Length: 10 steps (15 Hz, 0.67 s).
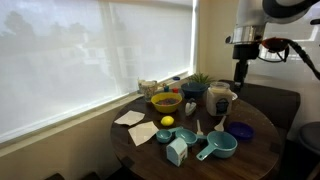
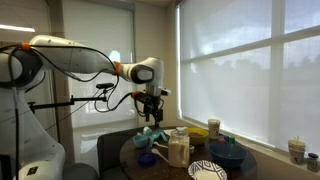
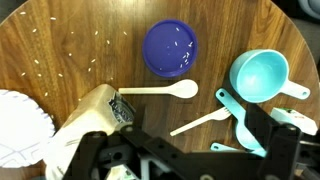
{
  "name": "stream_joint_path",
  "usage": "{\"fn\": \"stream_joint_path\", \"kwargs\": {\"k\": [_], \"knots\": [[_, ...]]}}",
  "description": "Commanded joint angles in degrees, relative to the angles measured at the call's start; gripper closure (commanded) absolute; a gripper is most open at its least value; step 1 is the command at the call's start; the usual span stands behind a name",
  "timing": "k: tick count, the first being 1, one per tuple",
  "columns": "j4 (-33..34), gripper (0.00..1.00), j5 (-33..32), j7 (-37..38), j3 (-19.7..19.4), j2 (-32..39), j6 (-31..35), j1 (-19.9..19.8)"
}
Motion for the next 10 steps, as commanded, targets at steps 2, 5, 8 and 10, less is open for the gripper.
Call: {"fn": "stream_joint_path", "kwargs": {"k": [2,5,8,10], "knots": [[9.25,0.0,-8.14,0.73,1.38,-2.19,-8.02,-0.6],[13.69,0.0,-13.08,4.31,2.24,-2.83,-10.67,-1.51],[16.92,0.0,-16.96,10.43,3.07,-3.49,-13.69,-2.95],[18.12,0.0,-18.94,13.79,3.33,-3.84,-15.6,-3.9]]}}
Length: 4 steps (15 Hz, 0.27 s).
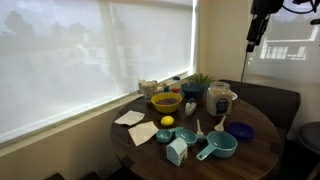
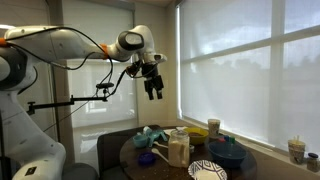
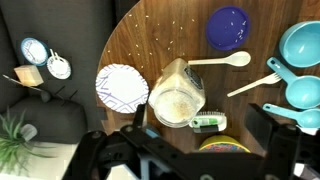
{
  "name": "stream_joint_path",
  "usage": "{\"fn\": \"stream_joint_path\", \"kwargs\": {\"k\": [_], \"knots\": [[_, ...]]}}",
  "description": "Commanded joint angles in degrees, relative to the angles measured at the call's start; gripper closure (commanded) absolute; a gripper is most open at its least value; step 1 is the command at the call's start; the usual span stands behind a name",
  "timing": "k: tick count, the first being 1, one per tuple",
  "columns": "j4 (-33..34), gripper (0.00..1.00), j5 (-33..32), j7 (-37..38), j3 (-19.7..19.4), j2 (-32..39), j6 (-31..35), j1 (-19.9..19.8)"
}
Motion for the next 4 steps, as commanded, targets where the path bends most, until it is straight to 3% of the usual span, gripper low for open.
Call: {"fn": "stream_joint_path", "kwargs": {"k": [1,2,4], "knots": [[3.29,0.0,-3.7,6.4,1.48,-0.17,-4.52,-2.21],[1.71,0.0,-1.84,3.27,0.36,-0.05,-2.13,-0.92],[2.44,0.0,-2.48,4.76,0.41,-0.13,-3.05,-1.42]]}}
